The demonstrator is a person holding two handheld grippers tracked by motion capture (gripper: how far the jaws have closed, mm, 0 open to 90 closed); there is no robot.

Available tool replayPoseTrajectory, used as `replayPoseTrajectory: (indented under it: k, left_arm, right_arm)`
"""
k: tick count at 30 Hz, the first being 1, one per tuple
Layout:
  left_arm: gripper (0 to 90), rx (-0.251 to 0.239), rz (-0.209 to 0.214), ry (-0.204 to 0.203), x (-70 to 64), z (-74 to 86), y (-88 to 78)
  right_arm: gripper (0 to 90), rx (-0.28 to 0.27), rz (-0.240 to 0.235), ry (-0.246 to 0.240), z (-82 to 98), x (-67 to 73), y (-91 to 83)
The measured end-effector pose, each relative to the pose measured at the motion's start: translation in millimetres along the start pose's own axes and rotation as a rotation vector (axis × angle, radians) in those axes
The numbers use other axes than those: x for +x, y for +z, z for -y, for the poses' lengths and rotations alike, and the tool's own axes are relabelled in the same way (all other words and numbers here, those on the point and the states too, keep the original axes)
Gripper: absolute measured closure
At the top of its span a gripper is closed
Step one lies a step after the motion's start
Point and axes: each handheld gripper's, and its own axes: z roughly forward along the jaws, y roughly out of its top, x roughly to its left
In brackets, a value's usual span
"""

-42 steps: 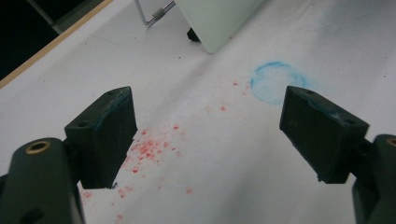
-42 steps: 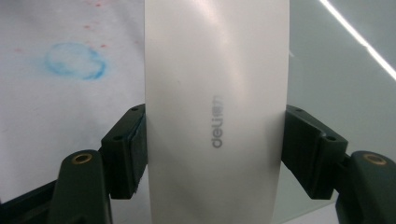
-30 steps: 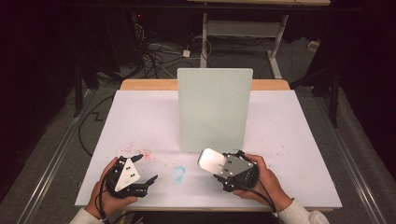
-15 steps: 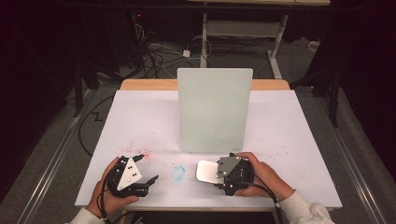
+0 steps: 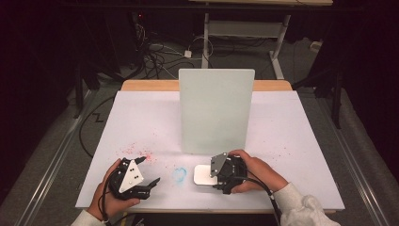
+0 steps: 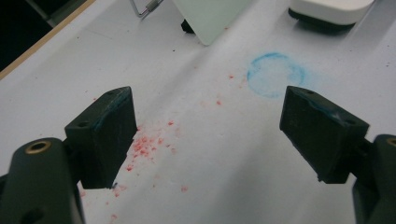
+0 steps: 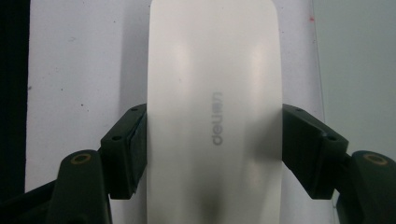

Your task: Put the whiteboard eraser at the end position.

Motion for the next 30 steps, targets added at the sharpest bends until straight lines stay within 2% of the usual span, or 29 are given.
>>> replayPoseTrajectory:
  k: [5,9,11,17,20,22,25,30]
  left_arm:
    - [17.9,-0.002,0.0,0.001,-0.1,-0.2,-0.2]
    - [17.8,-0.003,-0.002,0.004,-0.6,-0.5,-0.5]
    - [17.8,-0.001,-0.004,0.004,-0.7,-0.6,-0.5]
    - [17.8,-0.003,-0.011,0.004,-1.2,-0.9,-1.6]
    - [17.8,-0.003,-0.012,0.006,-1.6,-1.1,-1.8]
    - [17.8,-0.002,-0.012,0.009,-1.8,-1.3,-1.7]
    - [17.8,-0.003,-0.014,0.01,-2.1,-1.4,-2.1]
    - [17.8,-0.003,-0.016,0.01,-2.1,-1.3,-2.7]
  right_arm:
    - [29.5,-0.061,0.01,0.043,4.5,0.8,-1.0]
    - [28.4,-0.15,0.025,0.085,9.6,-0.7,-13.6]
    - [28.4,-0.17,0.074,0.099,11.6,-1.3,-19.1]
    - [28.7,-0.244,0.142,0.161,18.2,-4.9,-32.0]
    - [26.3,-0.269,0.207,0.185,20.6,-6.4,-38.5]
    - [26.1,-0.283,0.273,0.213,21.7,-6.8,-43.0]
    - [25.8,-0.321,0.314,0.255,24.5,-8.6,-50.8]
    - [24.5,-0.336,0.376,0.285,27.4,-9.6,-60.4]
